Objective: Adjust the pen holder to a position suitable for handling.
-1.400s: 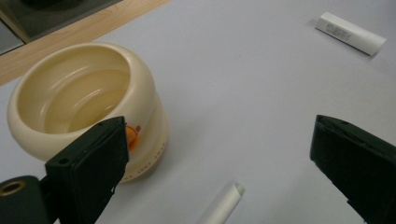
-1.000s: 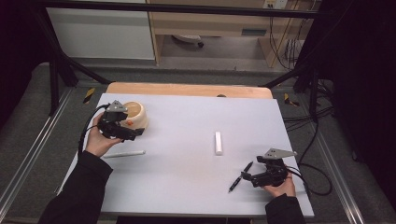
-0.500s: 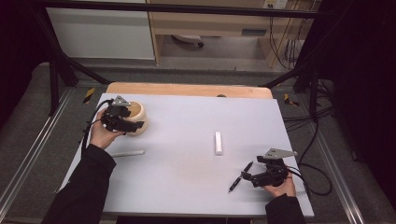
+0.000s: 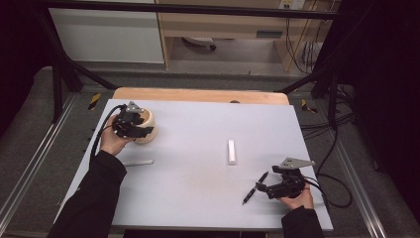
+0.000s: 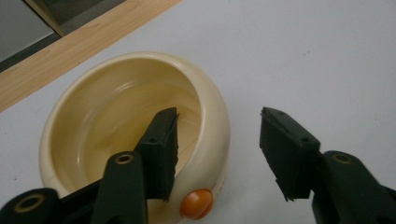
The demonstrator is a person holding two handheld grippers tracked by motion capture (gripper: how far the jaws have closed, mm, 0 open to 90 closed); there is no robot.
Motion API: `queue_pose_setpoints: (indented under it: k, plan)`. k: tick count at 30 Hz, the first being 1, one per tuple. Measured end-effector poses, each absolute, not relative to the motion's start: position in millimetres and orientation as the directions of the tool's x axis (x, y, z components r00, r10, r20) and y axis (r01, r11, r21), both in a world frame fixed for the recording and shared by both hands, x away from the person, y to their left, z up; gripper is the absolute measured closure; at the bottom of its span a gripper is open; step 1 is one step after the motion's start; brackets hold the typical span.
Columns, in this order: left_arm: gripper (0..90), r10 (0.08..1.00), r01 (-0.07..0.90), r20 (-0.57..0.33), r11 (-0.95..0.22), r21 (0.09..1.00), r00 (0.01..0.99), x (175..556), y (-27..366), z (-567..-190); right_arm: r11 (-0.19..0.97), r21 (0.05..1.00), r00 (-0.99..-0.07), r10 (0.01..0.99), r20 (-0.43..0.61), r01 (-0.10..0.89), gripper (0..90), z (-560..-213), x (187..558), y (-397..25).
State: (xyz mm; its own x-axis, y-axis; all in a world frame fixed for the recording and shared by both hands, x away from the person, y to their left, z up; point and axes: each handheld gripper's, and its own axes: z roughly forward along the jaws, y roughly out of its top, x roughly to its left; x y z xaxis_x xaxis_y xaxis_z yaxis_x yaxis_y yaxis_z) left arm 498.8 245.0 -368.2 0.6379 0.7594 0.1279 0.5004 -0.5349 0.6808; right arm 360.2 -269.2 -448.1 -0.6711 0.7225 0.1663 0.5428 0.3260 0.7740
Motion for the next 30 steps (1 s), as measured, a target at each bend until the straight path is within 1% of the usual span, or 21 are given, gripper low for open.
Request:
queue_pose_setpoints:
  k: [2, 3, 7, 11, 22, 27, 30]
  plan:
    - [50.4, 0.759, 0.502, 0.131, -0.538, 0.677, 0.637, 500.3, 243.6, -368.7, 0.323, 0.774, -0.67, 0.723, 0.169, 0.544, 0.6, -447.9, 360.1, -269.2]
    - [53.1, 0.759, 0.503, 0.133, -0.54, 0.675, 0.637, 500.8, 243.1, -369.0, 0.323, 0.773, -0.669, 0.723, 0.171, 0.546, 0.6, -447.8, 359.9, -269.2]
    - [55.9, 0.759, 0.505, 0.139, -0.546, 0.668, 0.636, 502.9, 242.3, -369.5, 0.327, 0.774, -0.671, 0.722, 0.166, 0.543, 0.6, -448.1, 360.3, -269.2]
    - [61.3, 0.764, 0.51, 0.139, -0.542, 0.668, 0.63, 503.8, 243.4, -369.4, 0.327, 0.773, -0.672, 0.722, 0.166, 0.543, 0.6, -448.2, 360.3, -269.2]
    - [69.3, 0.753, 0.512, 0.14, -0.559, 0.652, 0.643, 502.8, 241.0, -370.4, 0.327, 0.773, -0.672, 0.722, 0.166, 0.543, 0.6, -448.4, 360.3, -269.0]
    - [74.3, 0.744, 0.512, 0.137, -0.569, 0.643, 0.654, 500.3, 239.4, -370.2, 0.328, 0.772, -0.672, 0.721, 0.166, 0.544, 0.6, -448.3, 360.2, -269.2]
    - [74.8, 0.74, 0.515, 0.129, -0.572, 0.638, 0.66, 498.7, 238.7, -370.1, 0.327, 0.772, -0.671, 0.722, 0.167, 0.544, 0.6, -448.4, 360.3, -268.9]
